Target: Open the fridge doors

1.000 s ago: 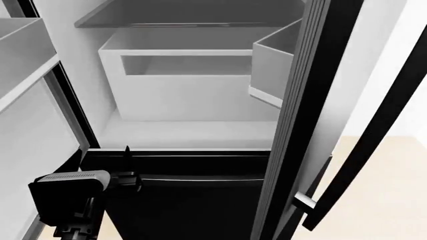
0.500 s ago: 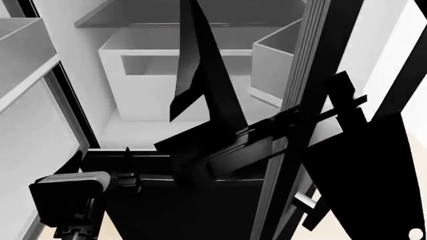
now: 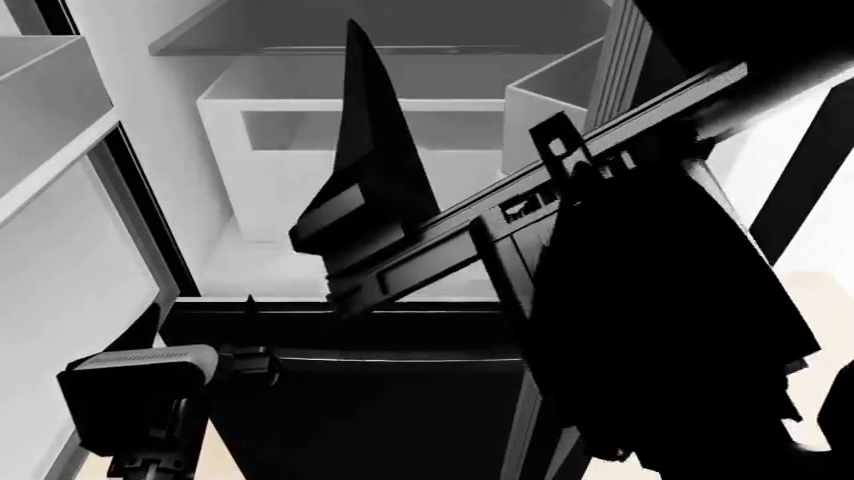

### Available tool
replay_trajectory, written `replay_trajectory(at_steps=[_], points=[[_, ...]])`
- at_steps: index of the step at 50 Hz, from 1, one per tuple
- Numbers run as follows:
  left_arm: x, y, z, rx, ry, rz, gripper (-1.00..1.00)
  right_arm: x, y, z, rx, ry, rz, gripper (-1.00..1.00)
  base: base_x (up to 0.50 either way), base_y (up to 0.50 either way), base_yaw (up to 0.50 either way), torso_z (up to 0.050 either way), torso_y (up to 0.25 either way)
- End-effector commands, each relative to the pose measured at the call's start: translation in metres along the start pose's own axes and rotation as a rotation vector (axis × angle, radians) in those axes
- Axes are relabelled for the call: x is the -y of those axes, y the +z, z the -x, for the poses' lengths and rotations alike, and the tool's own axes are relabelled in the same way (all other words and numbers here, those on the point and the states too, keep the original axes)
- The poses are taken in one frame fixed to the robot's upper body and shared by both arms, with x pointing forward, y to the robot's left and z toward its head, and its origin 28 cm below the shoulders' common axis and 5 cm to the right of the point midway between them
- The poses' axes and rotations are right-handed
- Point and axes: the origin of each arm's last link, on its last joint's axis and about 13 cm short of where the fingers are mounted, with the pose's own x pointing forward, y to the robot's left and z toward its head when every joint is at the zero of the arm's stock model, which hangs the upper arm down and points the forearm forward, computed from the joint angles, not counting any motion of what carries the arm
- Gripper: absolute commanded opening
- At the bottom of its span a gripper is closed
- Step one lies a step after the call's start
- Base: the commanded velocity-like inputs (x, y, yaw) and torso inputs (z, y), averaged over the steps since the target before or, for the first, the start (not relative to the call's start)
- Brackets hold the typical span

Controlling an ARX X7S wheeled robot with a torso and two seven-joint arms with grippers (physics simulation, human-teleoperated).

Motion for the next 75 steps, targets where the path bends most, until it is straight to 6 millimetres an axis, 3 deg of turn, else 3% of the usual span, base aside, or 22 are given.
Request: replay_trajectory(at_steps=[1, 19, 36, 48, 54, 61, 75], points=[[0.001, -0.003, -0.004, 0.003, -0.002, 0.000, 1.00, -0.002, -0.013, -0.018, -0.021, 0.012, -0.072, 1.00, 0.00, 0.00, 0.00, 0.000, 0.000], [0.003, -0.004, -0.004, -0.003, -0.004, 0.000, 1.00, 0.001, -0.017, -0.045, -0.030, 0.030, -0.069, 1.00, 0.00, 0.00, 0.00, 0.000, 0.000], [0.003, -0.006, -0.003, -0.004, -0.003, -0.004, 1.00, -0.017, -0.013, -0.057, 0.012, 0.113, -0.108, 1.00, 0.00, 0.00, 0.00, 0.000, 0.000], [0.003, -0.007, -0.002, -0.010, -0.008, -0.002, 1.00, -0.018, -0.013, -0.066, 0.012, 0.163, -0.143, 1.00, 0.00, 0.00, 0.00, 0.000, 0.000], [0.003, -0.009, -0.002, -0.009, -0.008, -0.002, 1.00, -0.018, -0.017, -0.076, -0.008, 0.185, -0.156, 1.00, 0.00, 0.00, 0.00, 0.000, 0.000], [0.004, -0.009, 0.000, -0.012, -0.016, 0.001, 1.00, -0.031, -0.025, -0.088, -0.055, 0.218, -0.175, 1.00, 0.00, 0.00, 0.00, 0.000, 0.000], [0.005, -0.009, 0.002, -0.017, -0.024, 0.002, 1.00, -0.031, -0.038, -0.106, -0.093, 0.238, -0.250, 1.00, 0.00, 0.00, 0.00, 0.000, 0.000]])
